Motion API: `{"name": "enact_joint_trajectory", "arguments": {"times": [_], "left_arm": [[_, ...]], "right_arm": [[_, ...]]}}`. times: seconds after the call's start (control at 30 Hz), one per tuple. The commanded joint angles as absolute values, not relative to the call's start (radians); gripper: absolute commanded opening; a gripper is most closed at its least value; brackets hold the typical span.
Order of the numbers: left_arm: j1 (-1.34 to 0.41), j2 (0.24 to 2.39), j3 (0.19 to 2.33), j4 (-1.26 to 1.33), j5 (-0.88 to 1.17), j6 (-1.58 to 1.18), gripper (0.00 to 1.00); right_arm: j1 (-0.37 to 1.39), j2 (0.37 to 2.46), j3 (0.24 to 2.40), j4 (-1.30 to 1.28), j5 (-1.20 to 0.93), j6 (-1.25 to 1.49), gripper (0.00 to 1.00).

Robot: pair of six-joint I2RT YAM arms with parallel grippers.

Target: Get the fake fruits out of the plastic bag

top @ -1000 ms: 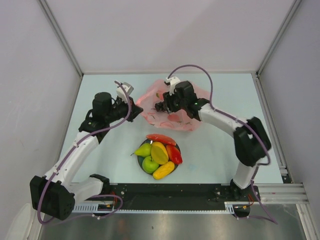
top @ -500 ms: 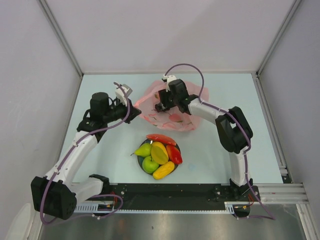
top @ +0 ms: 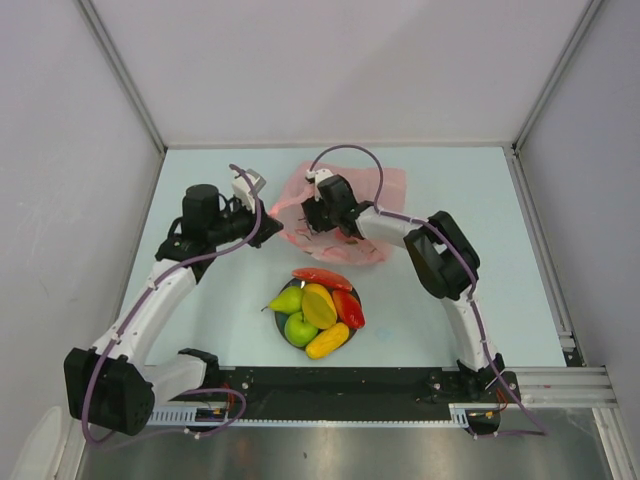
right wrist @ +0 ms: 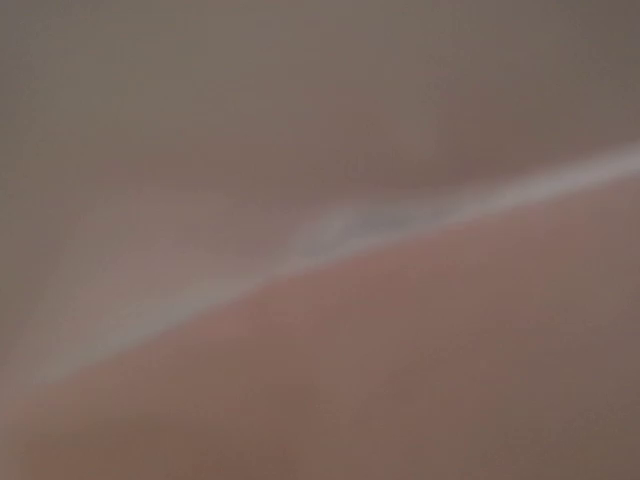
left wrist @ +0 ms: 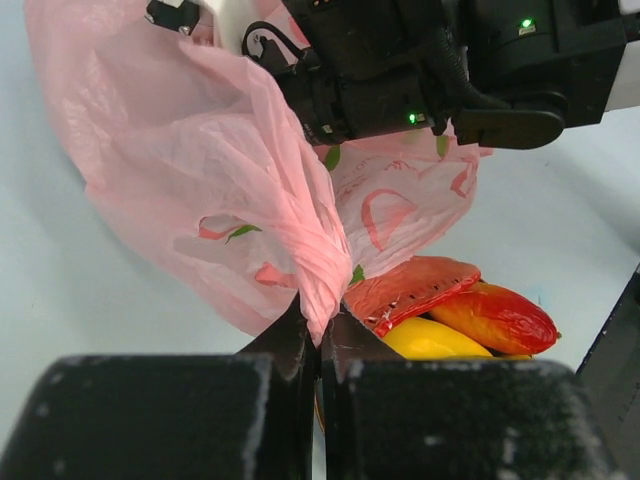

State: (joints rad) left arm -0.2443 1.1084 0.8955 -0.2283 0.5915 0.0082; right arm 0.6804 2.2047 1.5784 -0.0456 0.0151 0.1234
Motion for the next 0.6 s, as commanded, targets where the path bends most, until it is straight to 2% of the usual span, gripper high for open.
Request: {"name": "enact_joint_trajectory", "arguments": {"times": [0.0,0.1,0.13,0.17,0.27,0.33,0.4,0.43,0.57], "left_arm": [[-0.233,1.111,0.904,-0.222,0.623,0.008,0.0],[-0.232,1.1,0.897,-0.236,0.623,0.006,0.0],[-0.233,1.095,0.894,-0.239,0.621,0.006,0.0],[-0.232,1.091,0.885,-0.241,0.621,0.008,0.0],[-0.232,1.077,0.862,-0.247,0.626,0.006,0.0],[-0.23,1.069,0.85,-0.239,0.629,-0.023,0.0],[-0.224,1.068,0.833,-0.226,0.627,-0.032,0.0],[-0.222,1.066,0.828,-0.219,0.624,-0.038,0.0],[-0.206,1.069,0.813,-0.18,0.606,-0.06,0.0]], "right_arm": [[0.69,2.244,1.666,0.029,0.112,0.086,0.66],[0.692,2.27,1.698,0.037,0.138,0.074,0.63],[0.696,2.275,1.719,0.038,0.137,0.06,0.56],[0.698,2.287,1.727,0.041,0.127,0.049,0.41],[0.713,2.312,1.758,0.058,0.135,0.003,0.19],[0.735,2.321,1.767,0.072,0.15,-0.029,0.14],[0.753,2.318,1.779,0.075,0.167,-0.049,0.03],[0.759,2.312,1.782,0.075,0.167,-0.054,0.0],[0.775,2.246,1.793,0.049,0.124,-0.078,0.0]]}}
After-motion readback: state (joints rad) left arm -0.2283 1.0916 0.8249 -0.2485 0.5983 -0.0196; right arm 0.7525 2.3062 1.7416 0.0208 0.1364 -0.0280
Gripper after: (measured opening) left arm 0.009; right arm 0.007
